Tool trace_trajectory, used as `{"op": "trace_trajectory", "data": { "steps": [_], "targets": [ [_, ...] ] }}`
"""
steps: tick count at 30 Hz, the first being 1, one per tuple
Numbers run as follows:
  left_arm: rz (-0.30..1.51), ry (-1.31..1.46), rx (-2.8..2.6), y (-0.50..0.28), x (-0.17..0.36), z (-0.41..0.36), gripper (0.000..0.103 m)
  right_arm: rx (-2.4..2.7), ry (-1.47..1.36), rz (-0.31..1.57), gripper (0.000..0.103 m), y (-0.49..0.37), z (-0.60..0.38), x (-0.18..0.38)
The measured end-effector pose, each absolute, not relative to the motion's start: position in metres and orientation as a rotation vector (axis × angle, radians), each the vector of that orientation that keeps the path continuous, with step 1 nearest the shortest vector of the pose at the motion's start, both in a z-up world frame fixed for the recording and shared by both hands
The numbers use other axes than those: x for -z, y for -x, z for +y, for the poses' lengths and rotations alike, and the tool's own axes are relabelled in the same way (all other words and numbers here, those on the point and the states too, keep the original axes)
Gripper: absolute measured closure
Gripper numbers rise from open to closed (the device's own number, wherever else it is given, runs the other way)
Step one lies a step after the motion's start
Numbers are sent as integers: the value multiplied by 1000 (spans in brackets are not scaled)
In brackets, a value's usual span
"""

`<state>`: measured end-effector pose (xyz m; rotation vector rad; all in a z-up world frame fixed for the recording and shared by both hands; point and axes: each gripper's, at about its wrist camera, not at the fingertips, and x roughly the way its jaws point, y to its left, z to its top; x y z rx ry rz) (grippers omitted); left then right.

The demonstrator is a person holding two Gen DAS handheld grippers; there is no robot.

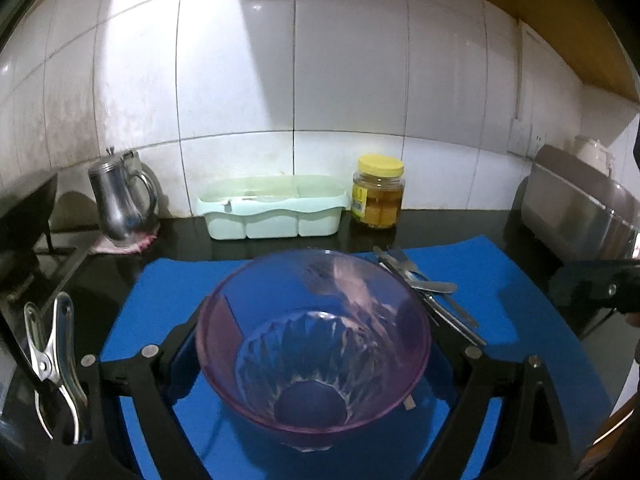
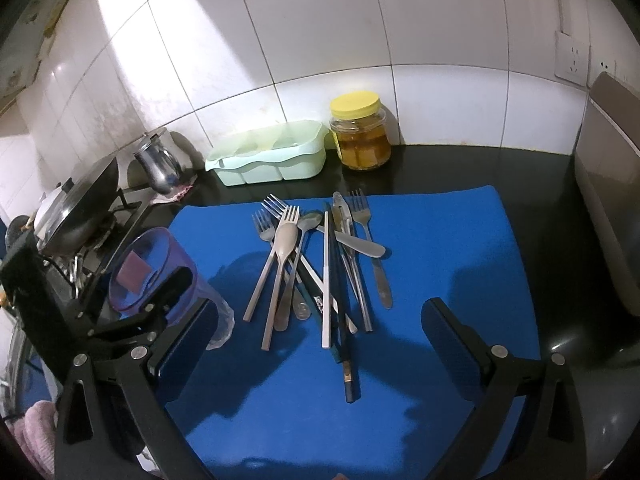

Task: Organize utensils
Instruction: 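Grasp the purple-rimmed glass cup with the left gripper and lift it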

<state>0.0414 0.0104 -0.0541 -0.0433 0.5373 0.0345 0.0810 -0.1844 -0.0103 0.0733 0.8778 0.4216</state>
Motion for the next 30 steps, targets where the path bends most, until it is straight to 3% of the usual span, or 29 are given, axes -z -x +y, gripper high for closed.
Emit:
{"op": "trace_trajectory", "data": {
  "steps": [15,30],
  "targets": [
    [475,4,-49,-37,76,7,14,-441,-34,894,0,-84,-171,13],
    [524,12,-25,-44,81,6,15,-469,-24,887,1,-83,-167,12]
  ]
}}
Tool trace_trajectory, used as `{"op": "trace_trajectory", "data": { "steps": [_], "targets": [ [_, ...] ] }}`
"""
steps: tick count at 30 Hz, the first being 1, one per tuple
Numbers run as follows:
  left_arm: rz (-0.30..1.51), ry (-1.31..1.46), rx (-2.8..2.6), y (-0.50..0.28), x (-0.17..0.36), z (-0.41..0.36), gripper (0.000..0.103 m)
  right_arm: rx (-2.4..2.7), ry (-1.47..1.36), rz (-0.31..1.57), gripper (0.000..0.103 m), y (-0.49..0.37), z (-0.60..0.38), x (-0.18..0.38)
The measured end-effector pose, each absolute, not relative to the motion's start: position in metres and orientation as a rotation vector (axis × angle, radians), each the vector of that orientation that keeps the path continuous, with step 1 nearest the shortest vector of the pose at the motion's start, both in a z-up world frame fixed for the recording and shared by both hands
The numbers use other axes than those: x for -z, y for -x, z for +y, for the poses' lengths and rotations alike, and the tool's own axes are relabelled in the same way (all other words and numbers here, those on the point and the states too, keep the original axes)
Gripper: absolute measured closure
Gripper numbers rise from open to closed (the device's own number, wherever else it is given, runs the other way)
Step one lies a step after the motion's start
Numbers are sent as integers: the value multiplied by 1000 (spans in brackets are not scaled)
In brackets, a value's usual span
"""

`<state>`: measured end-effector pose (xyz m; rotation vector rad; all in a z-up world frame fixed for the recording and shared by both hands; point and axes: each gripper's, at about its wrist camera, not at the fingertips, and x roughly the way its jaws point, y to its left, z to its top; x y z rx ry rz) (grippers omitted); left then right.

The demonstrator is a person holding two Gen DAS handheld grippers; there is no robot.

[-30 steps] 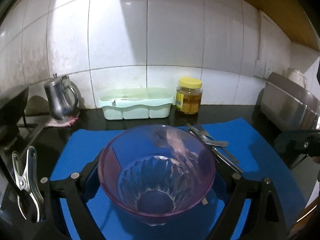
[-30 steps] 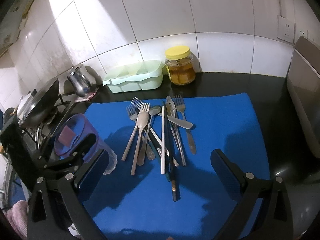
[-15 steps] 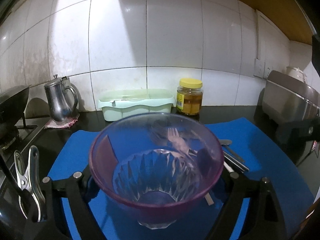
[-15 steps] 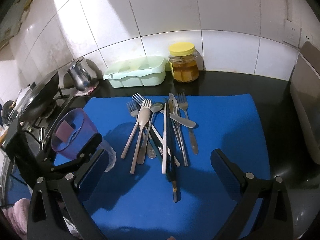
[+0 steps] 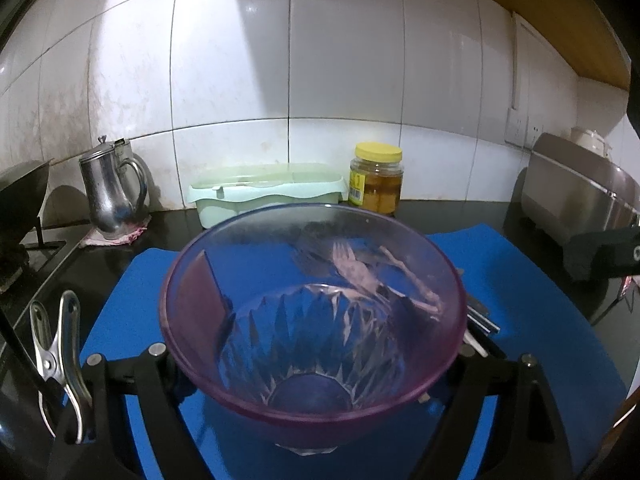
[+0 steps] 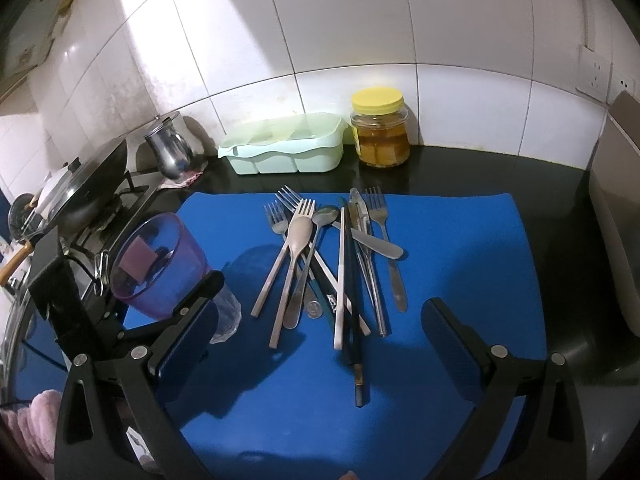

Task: Organize utensils
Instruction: 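Grasp the purple-rimmed glass cup with the left gripper and lift it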

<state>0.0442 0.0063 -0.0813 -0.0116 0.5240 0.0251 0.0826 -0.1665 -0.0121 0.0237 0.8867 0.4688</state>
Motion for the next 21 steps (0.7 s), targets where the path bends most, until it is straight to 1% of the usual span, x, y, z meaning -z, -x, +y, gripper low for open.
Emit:
{"op": "trace_trajectory", "data": {
  "steps": [1,3,6,9,13,18,21],
  "targets": [
    [525,8,-25,-44,81,6,15,-465,-26,894,3,-84,-167,13],
    [526,6,-26,-44,82,6,15,-452,-28,919,9,-86,-168,17],
    [526,7,-25,-44,82,6,15,-453,-35,945,14,-90,-170,23],
    [527,-4,-8,-44,82,5,15,-450,-44,974,18,-95,-172,27],
    [526,-21,36,-45,81,10,15,-446,-31,1000,18,-101,-170,33],
    [526,-26,30,-45,81,11,15,-470,-18,1033,28,-104,-162,40],
    [525,-26,14,-44,81,11,15,-482,-11,1037,29,-109,-159,43]
  ]
}}
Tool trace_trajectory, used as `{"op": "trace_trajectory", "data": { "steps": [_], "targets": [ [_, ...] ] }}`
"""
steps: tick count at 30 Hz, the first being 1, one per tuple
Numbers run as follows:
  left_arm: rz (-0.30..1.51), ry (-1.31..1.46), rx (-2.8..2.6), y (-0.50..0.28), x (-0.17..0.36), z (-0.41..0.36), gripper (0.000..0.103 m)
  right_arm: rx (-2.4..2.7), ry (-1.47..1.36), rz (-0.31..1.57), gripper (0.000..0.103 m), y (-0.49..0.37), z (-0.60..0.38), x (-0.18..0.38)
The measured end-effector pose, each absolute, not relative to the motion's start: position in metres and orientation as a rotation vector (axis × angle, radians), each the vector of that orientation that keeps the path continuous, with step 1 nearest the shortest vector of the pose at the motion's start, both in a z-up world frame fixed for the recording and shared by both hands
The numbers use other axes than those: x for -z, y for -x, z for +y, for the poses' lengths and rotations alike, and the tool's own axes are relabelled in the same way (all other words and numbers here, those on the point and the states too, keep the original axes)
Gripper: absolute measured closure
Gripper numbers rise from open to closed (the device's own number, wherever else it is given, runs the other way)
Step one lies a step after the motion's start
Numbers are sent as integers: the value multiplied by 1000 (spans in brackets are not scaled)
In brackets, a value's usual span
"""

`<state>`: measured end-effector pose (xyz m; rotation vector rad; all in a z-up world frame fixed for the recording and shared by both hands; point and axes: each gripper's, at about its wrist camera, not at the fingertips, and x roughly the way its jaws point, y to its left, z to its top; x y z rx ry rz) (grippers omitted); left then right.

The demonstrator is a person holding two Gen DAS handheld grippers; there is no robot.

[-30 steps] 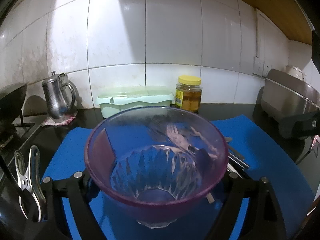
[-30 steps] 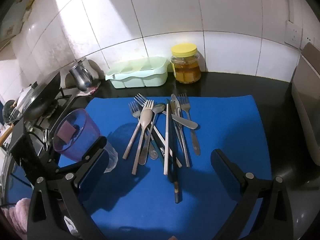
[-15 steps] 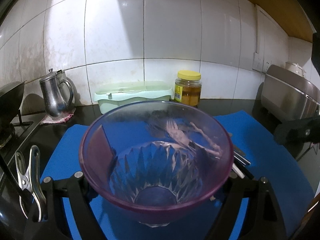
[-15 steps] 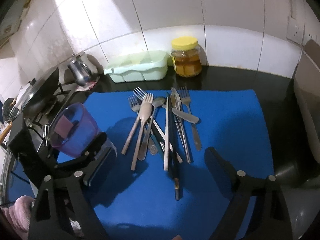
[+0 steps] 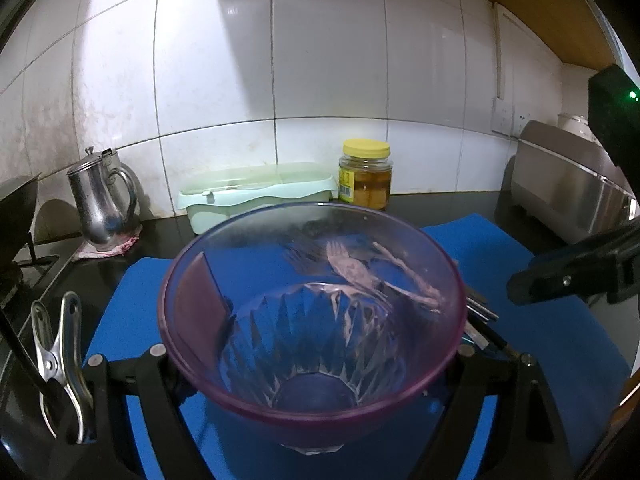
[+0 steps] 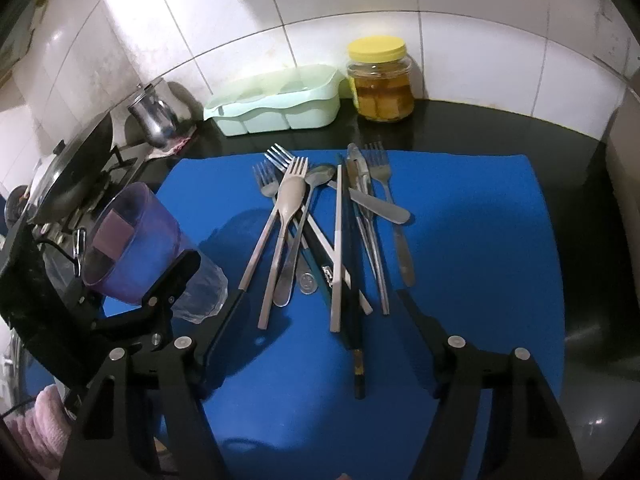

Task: Organize utensils
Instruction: 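Grasp the purple-rimmed glass cup with the left gripper and lift it, then lower the right gripper onto the utensil pile and grasp a metal spoon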

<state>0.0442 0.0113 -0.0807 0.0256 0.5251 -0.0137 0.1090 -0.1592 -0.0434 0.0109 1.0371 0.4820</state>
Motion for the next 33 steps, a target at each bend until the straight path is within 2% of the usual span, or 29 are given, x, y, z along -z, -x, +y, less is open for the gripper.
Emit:
{"op": "trace_trajectory", "data": {
  "steps": [6,14,16,21,24,28,33],
  "targets": [
    [515,68,-138,-45,80,39,15,-453,-18,1041,29,-121,-167,46],
    [529,23,-131,-54,81,46,15,-474,42,1041,32,-157,-159,53],
    [530,21,-135,-54,82,44,15,-495,72,1040,37,-167,-154,53],
    [530,18,-140,-52,82,44,15,-556,102,1093,66,-196,-137,62],
    [530,18,-139,-52,82,44,15,-605,71,1135,75,-206,-130,69],
    [529,21,-137,-52,83,45,15,-679,40,1214,75,-215,-112,81],
    [531,10,-121,-51,83,45,15,-617,100,1204,75,-217,-95,88]
  ]
}}
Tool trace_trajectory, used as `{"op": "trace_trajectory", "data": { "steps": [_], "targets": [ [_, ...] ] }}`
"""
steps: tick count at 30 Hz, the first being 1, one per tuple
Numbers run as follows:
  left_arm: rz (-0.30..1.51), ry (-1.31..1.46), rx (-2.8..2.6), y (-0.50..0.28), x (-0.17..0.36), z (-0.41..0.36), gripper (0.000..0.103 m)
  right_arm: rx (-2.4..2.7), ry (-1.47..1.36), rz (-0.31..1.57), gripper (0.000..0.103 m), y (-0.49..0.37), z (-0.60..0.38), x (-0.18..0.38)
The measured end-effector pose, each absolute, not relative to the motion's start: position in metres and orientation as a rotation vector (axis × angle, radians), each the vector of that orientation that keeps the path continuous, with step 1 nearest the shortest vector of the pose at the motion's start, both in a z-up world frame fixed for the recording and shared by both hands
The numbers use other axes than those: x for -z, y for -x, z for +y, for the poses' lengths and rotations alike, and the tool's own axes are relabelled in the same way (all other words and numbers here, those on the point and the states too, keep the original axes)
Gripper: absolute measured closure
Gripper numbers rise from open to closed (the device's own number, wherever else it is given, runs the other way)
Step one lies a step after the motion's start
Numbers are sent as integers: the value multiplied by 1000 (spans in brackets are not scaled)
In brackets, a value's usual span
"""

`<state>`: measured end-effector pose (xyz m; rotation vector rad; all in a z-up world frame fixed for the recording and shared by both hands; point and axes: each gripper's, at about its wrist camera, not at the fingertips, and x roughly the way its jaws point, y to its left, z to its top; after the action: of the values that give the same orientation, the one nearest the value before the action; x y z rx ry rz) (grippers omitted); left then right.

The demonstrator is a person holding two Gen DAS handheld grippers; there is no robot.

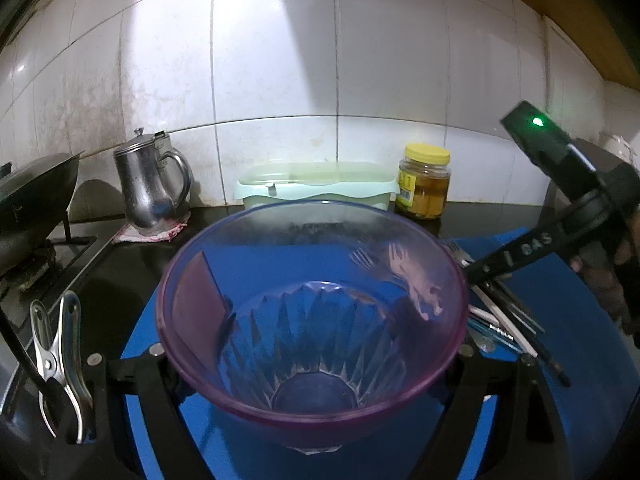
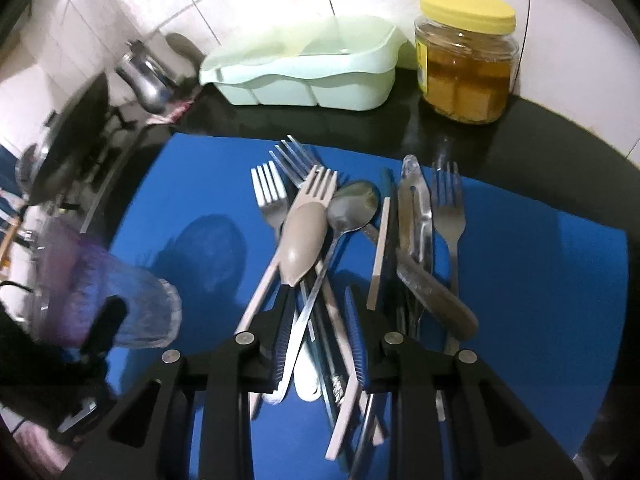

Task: Organize utensils
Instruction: 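Lower the right gripper onto the utensil pile and grasp a metal spoon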

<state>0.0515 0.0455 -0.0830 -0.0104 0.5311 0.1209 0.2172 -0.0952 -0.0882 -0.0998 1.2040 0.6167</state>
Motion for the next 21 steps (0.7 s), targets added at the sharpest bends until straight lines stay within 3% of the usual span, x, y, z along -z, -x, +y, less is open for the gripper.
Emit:
{"op": "trace_trajectory", "data": {
  "steps": [17,21],
  "targets": [
    [549,66,-20,-54,84,57,16,-553,-20,1293,75,-252,-85,109],
    [549,66,-20,-54,84,57,16,-542,-55,1292,84,-258,-84,111]
  ]
}}
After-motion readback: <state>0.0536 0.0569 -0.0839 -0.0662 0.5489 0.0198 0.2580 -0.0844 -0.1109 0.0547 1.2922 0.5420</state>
